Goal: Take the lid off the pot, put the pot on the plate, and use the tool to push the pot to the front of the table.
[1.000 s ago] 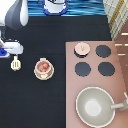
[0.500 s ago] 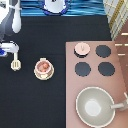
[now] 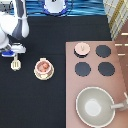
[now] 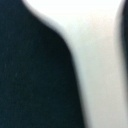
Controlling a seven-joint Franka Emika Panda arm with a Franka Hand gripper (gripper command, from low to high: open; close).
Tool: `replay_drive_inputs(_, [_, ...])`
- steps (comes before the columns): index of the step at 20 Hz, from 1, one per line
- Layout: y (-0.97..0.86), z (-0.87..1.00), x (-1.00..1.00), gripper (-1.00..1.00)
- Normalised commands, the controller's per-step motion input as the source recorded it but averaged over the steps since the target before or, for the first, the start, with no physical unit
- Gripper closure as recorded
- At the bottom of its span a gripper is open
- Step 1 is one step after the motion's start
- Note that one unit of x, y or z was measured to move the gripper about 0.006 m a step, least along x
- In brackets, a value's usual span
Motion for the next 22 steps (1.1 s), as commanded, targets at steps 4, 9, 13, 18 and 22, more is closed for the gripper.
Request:
replay_drive_inputs(4, [-0.08,0.01,-0.65,1.00])
replay_drive_inputs(9, [-0.19,0.02,-0.60,1.00])
replay_drive_inputs(13, [-0.18,-0.01,-0.63,1.00])
replay_drive_inputs(18, [-0.15,0.02,-0.56,1.00])
replay_drive_inputs(22, [-0.01,0.77,-0.37,1.00])
